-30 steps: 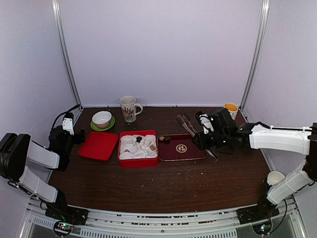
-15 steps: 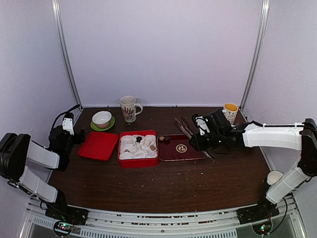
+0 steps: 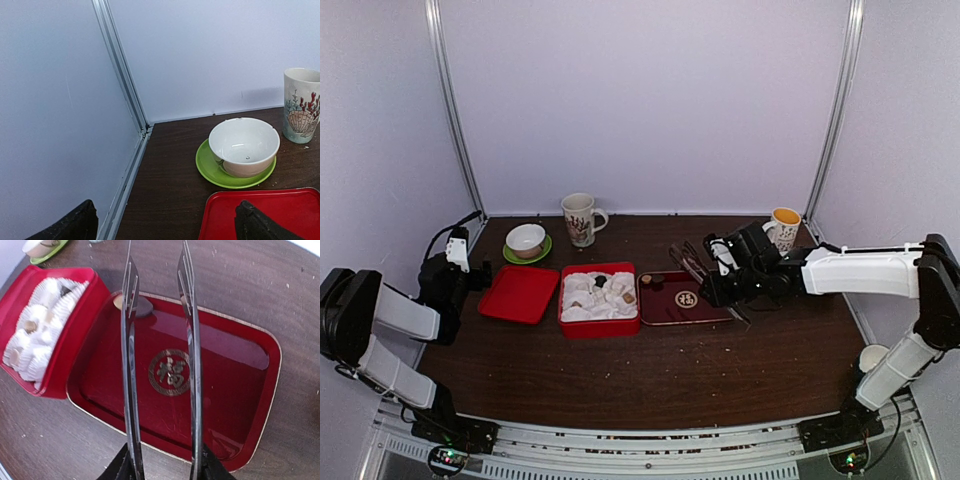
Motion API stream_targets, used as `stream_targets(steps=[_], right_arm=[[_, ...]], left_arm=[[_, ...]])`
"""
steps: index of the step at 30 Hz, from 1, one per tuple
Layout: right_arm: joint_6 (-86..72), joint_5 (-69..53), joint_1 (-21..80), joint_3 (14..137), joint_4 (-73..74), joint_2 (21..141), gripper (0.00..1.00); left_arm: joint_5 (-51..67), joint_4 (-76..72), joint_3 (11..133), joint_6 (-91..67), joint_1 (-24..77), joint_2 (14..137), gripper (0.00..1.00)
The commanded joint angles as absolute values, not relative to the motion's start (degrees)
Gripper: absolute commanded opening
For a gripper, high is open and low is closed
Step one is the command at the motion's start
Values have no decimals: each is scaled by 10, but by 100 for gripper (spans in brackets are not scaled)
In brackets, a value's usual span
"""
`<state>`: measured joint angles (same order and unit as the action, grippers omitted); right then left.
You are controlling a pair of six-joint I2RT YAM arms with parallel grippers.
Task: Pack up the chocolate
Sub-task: Pick up the fake chocolate from the plate.
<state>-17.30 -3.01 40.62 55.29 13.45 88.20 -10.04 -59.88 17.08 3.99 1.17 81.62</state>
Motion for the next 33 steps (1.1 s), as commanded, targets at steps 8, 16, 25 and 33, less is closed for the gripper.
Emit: stream_targets(steps=[8, 16, 25, 33], right_arm=[[-143, -35, 403, 575, 214, 911, 40], [-135, -41, 403, 572, 213, 910, 40], [-124, -37, 403, 567, 221, 910, 40], [-119, -50, 403, 598, 230, 946, 41]], left_arm=[[-96, -619, 169, 43, 8, 815, 98], [-87, -636, 166, 49, 8, 815, 98], [-184, -659, 143, 9, 9, 817, 98], [-178, -610, 177, 11, 9, 819, 98]])
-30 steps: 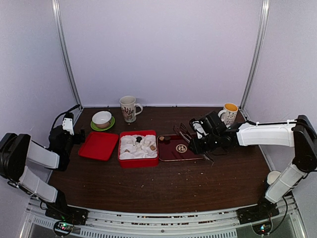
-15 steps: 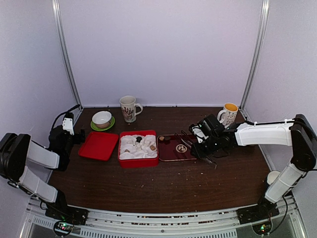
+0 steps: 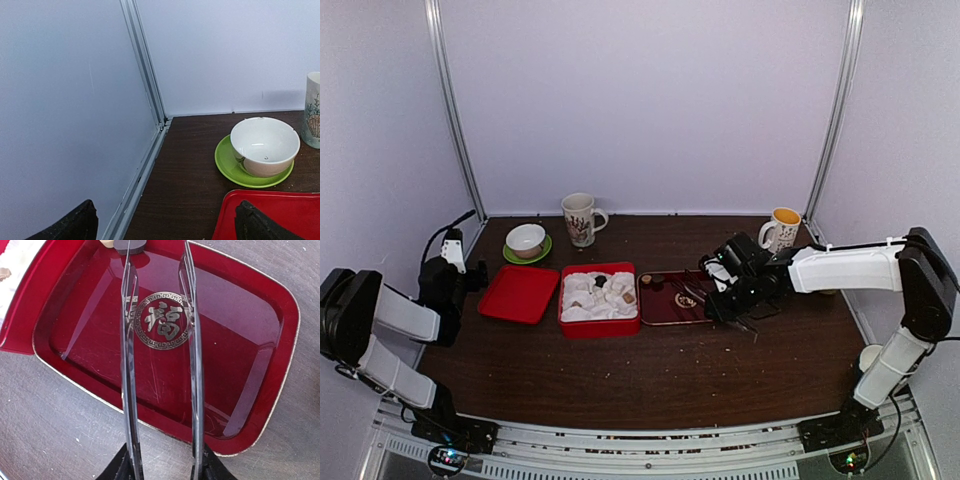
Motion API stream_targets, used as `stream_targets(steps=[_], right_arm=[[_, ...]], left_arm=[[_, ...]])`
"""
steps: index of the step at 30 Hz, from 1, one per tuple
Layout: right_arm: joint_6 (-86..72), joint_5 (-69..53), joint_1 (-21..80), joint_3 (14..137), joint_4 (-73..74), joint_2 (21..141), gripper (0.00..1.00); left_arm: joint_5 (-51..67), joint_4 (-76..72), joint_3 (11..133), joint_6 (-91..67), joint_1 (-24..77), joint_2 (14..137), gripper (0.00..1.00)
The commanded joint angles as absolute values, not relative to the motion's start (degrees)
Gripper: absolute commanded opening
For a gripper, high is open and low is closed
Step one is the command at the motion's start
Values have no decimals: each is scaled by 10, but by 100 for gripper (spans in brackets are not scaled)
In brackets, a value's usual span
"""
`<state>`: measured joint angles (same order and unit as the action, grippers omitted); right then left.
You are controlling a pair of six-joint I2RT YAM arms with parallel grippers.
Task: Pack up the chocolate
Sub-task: Pick up the fake chocolate from the plate.
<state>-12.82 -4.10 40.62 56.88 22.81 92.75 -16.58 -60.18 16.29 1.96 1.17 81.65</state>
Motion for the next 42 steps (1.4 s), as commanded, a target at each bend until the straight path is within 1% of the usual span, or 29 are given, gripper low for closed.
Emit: stream_targets(steps=[1, 12, 28, 31, 38, 42], right_arm=[[-119, -53, 403, 606, 231, 952, 41], [-125, -87, 403, 677, 241, 1032, 45], [-136, -77, 403, 729, 245, 1084, 45], [-139, -72, 403, 732, 242, 1088, 44], [-146, -66, 405, 720, 226, 1073, 33], [-142, -64, 404, 683, 203, 1034, 33]], left_arm=[[-178, -611, 177, 11, 8, 819, 98], [-179, -610, 177, 11, 9, 819, 98], [-179, -611, 177, 11, 8, 819, 98], [-179, -610, 177, 11, 9, 819, 98], [-179, -610, 177, 11, 8, 819, 98], [-178, -611, 177, 11, 9, 819, 98]])
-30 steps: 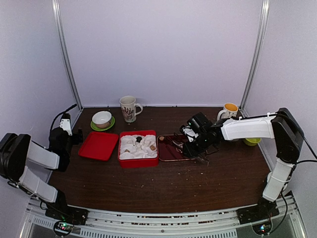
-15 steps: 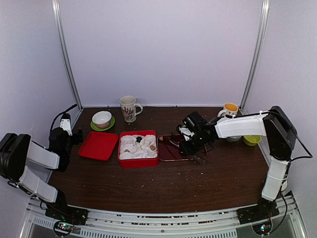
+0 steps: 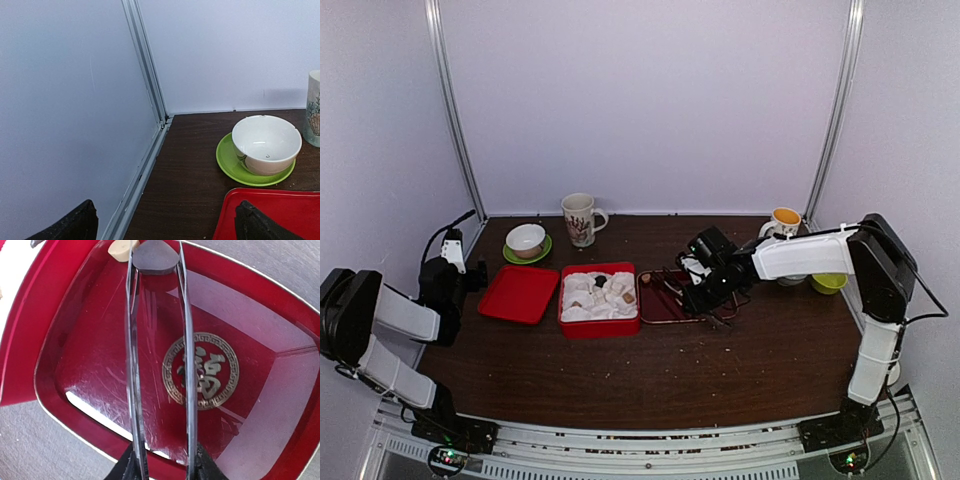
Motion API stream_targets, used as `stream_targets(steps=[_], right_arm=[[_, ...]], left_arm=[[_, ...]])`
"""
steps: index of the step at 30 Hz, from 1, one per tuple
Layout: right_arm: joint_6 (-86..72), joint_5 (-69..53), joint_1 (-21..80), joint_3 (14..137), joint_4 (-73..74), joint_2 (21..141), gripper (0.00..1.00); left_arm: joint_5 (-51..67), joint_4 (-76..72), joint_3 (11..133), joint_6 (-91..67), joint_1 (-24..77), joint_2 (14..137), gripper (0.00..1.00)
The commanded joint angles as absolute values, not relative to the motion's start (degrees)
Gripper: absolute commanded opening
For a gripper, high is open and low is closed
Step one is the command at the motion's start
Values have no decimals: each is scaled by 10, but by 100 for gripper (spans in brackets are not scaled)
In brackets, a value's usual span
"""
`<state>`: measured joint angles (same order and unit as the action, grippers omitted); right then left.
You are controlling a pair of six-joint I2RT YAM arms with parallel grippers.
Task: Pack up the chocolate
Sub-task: Pick up the fake chocolate from the plate, then place the fake chocolate in the empty pocket of the box.
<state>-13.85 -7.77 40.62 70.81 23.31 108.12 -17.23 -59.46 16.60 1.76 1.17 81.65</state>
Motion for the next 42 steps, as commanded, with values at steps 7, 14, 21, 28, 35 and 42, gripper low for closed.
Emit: stream_targets(steps=[7, 14, 21, 28, 35, 42], right_arm=[[-122, -88, 404, 640, 198, 982, 32], [-86, -166, 427, 616, 198, 917, 32], [-55, -208, 475, 632, 246, 899, 31], [-62, -242, 506, 682, 278, 945, 31], [-85, -282, 513, 715, 274, 995, 31], [-105, -305, 513, 721, 256, 1021, 31]], left_arm=[[-179, -610, 178, 11, 9, 819, 98], [-178, -610, 177, 11, 8, 819, 98], [-179, -610, 177, 11, 9, 819, 98], [-179, -610, 177, 11, 9, 819, 98], [-178, -611, 177, 11, 9, 819, 98], [-179, -610, 177, 11, 9, 819, 98]])
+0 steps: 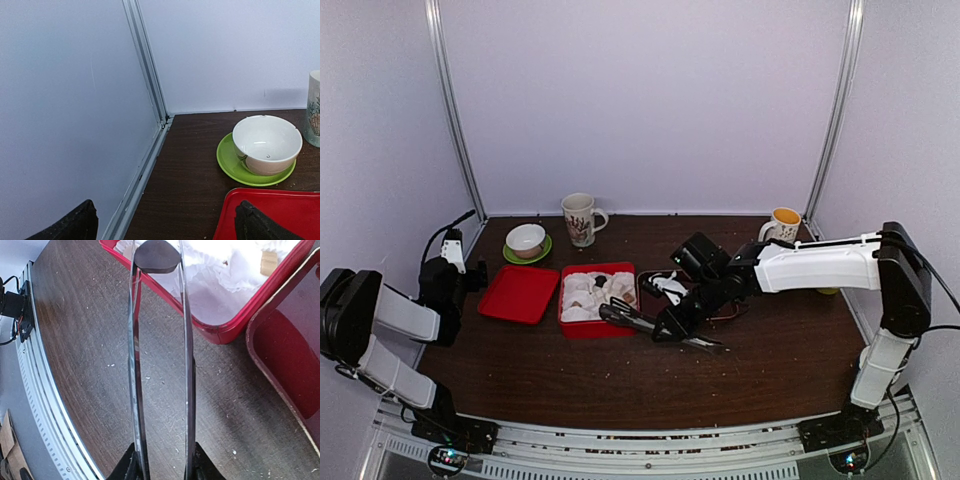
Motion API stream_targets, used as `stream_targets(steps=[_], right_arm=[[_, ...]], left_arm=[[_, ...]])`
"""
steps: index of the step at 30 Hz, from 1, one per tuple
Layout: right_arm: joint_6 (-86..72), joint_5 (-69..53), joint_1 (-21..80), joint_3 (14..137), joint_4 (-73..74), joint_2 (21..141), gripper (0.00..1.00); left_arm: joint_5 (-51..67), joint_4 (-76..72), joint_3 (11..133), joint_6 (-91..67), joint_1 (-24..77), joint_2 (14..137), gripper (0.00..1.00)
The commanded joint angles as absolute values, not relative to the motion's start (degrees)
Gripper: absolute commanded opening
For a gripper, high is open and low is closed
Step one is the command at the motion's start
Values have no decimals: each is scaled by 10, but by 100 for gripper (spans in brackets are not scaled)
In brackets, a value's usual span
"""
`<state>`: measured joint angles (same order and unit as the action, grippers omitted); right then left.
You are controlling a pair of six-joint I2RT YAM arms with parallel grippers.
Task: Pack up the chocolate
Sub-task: Place the fake chocolate in the empty pocket of the box.
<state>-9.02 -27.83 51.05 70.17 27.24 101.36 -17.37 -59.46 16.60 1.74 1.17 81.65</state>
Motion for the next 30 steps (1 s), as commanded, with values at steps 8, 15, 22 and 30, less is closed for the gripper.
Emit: stream_targets(steps=[8, 15, 22, 30], right_arm=[[-109, -303, 513, 739, 261, 1037, 30], [-106, -298, 510, 746, 279, 1039, 30], [-95, -305, 500, 750, 306, 1045, 31], [-83, -320, 496, 767, 321, 1063, 31]], left_arm=[[-179, -611, 177, 11, 9, 819, 98], [-178, -610, 177, 11, 9, 819, 98], [-179, -610, 177, 11, 9, 819, 98], [-179, -610, 178, 11, 9, 819, 98]])
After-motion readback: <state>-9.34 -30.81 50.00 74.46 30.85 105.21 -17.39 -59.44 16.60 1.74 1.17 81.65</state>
